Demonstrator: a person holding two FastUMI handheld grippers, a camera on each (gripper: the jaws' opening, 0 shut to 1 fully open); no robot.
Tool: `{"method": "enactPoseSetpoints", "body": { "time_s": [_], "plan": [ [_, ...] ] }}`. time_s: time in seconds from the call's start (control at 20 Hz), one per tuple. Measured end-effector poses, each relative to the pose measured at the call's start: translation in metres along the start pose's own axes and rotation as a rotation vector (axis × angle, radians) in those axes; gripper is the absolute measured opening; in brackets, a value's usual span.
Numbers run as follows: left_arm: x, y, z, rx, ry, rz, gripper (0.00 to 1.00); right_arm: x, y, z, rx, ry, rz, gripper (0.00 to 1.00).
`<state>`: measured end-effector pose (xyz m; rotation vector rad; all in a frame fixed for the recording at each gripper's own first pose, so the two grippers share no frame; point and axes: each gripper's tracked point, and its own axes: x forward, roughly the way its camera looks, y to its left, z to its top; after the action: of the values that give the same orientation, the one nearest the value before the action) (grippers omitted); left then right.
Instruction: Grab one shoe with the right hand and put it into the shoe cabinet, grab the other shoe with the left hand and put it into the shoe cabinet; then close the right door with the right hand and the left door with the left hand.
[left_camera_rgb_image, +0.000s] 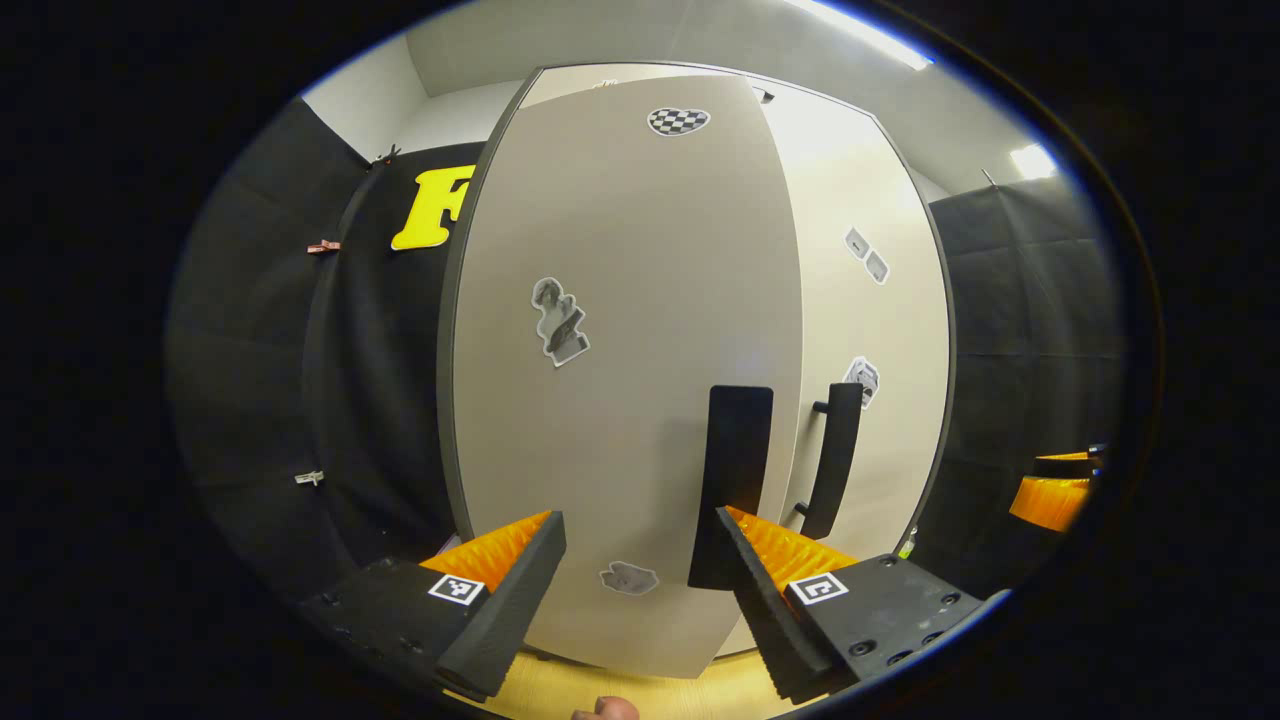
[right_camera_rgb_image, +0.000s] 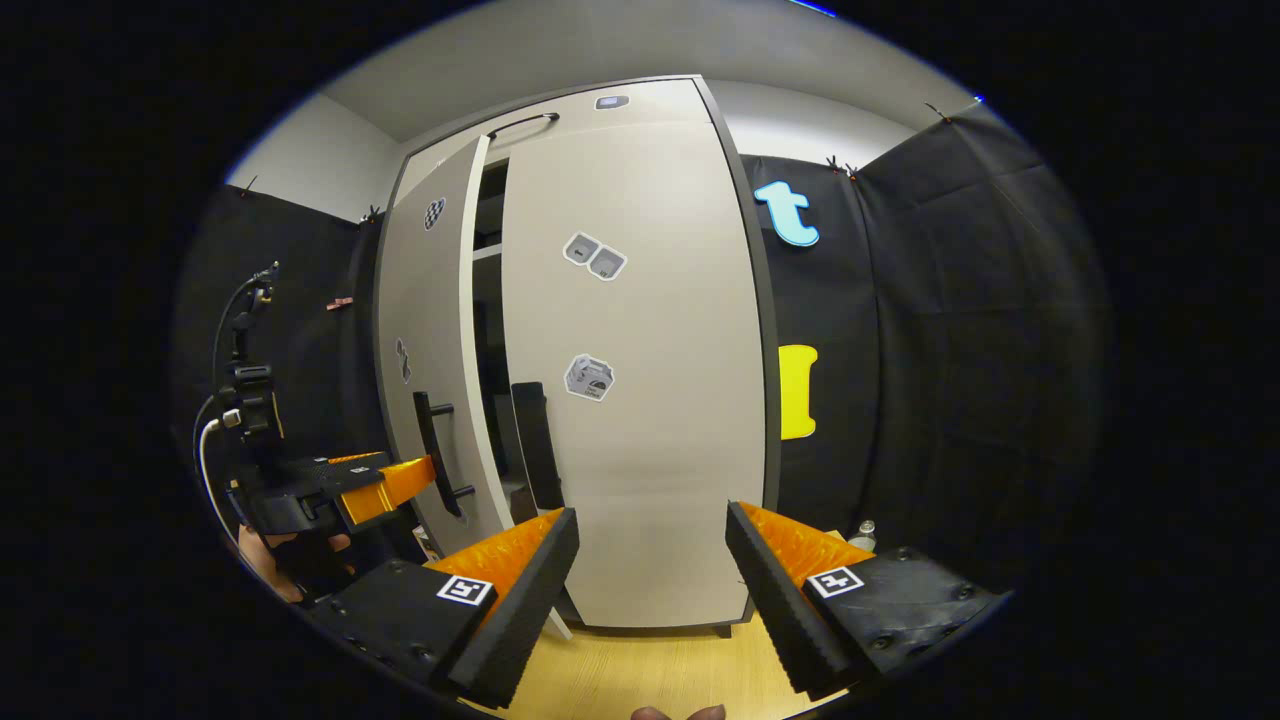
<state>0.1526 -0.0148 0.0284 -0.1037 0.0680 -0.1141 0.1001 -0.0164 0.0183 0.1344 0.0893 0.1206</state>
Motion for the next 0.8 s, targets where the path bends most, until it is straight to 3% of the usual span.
{"method": "enactPoseSetpoints", "body": {
  "time_s": [0.55,0.8],
  "plan": [
    [-0.069,0.01,0.014,0.041,-0.015,0.032,0.95,-0.02,0.012,0.012,-0.008,-0.031,0.008,0.98],
    [-0.102,0.015,0.019,0.042,-0.018,0.053,0.97,-0.034,0.009,0.017,-0.049,-0.043,-0.03,0.98]
  ]
}}
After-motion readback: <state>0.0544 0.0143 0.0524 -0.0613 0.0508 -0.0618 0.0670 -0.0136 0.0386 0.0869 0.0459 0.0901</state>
